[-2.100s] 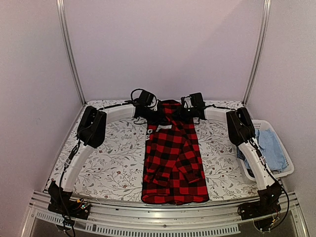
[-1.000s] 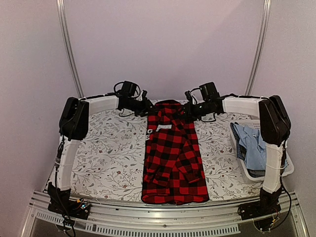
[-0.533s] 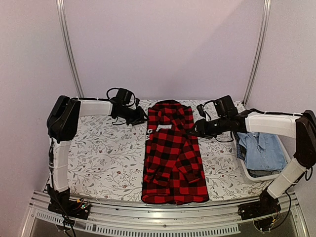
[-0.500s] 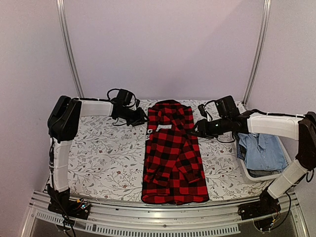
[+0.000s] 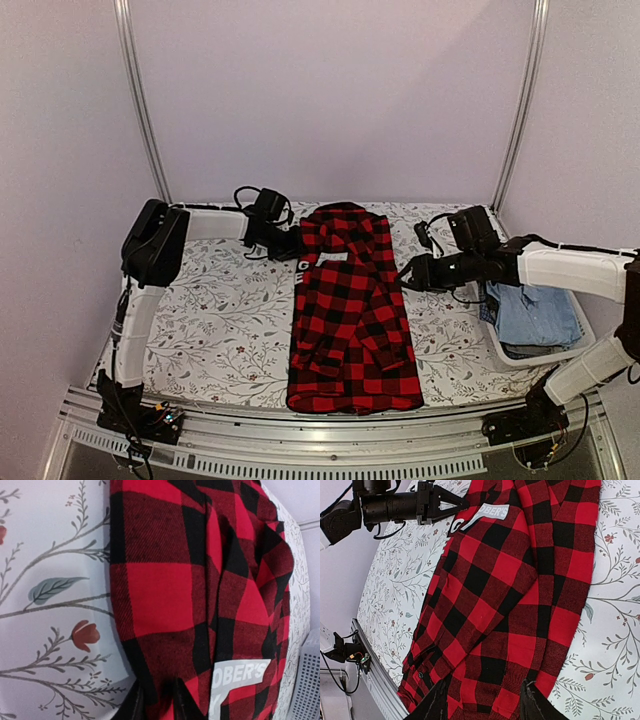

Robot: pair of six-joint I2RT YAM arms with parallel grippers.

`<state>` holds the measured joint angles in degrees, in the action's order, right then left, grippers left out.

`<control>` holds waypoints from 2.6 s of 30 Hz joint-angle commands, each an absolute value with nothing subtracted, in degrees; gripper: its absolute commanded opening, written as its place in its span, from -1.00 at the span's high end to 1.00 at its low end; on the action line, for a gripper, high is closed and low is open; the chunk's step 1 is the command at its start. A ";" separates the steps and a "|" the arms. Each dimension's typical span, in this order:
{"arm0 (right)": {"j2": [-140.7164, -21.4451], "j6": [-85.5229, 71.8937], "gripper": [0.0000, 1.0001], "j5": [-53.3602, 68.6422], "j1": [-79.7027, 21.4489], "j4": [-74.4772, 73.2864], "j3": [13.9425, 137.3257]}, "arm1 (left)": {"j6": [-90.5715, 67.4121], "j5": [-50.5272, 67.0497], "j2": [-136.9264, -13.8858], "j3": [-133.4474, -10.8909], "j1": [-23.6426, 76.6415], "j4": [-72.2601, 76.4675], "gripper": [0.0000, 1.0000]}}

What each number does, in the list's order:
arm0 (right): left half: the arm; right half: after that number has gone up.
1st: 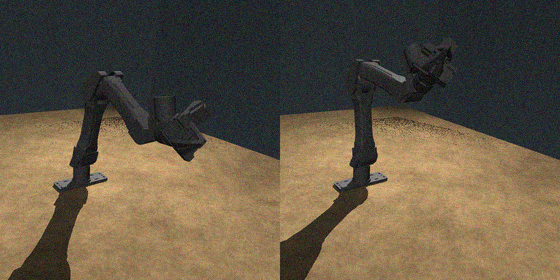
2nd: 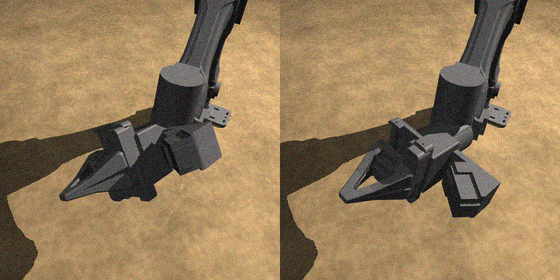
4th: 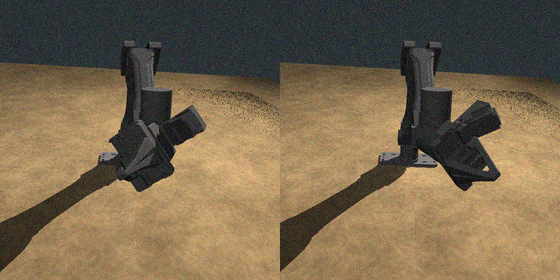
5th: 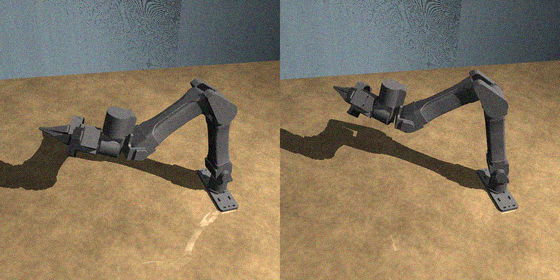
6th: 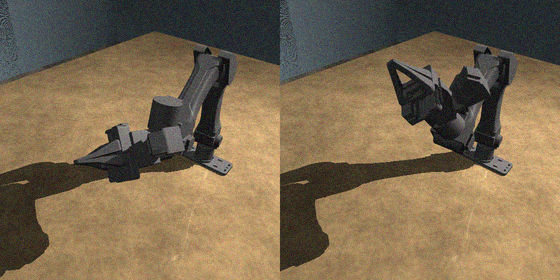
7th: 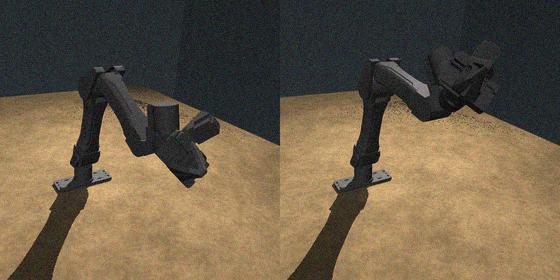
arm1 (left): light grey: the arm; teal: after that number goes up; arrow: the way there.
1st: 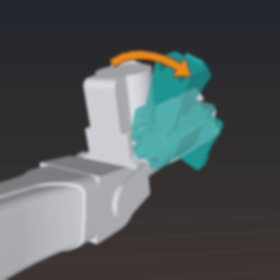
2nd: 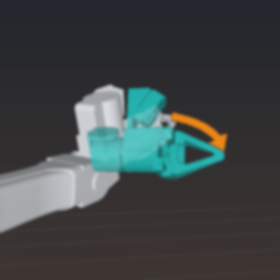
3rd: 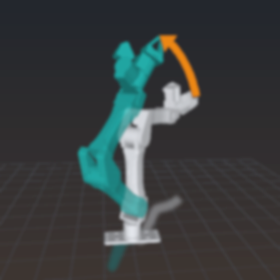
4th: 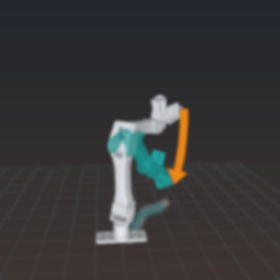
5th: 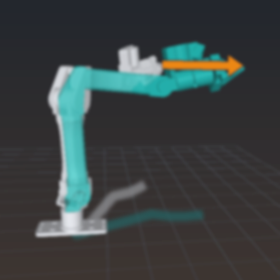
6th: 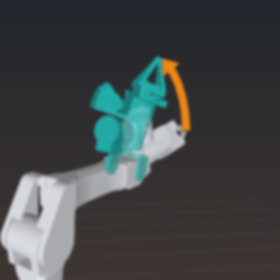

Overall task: Fold and stack the long sleeve shirts
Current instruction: Move the rectangle-folded shirt to the center of the board, then pick up the rectangle-folded shirt from the center of the board.

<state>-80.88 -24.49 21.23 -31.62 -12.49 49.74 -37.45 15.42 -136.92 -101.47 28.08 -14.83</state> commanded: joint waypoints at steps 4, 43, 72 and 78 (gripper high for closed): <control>-81.20 -25.14 0.04 19.84 -32.15 -11.09 49.29 | -37.49 10.89 -141.39 -107.21 27.09 -18.63 0.91; -81.80 -35.09 0.20 17.97 -43.04 -10.86 40.58 | -38.09 25.83 -97.84 -54.91 33.80 -8.56 0.63; -83.47 -35.09 0.04 15.27 -43.33 -11.68 37.21 | -43.11 29.53 -101.75 -49.53 43.61 -4.24 0.68; -84.00 -35.37 -0.01 15.25 -43.33 -11.67 36.32 | -42.10 26.72 -94.76 -49.85 43.06 -9.83 0.55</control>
<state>-83.11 -35.18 16.14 -43.07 -12.01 37.28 -43.22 29.08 -100.07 -48.90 43.11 -5.48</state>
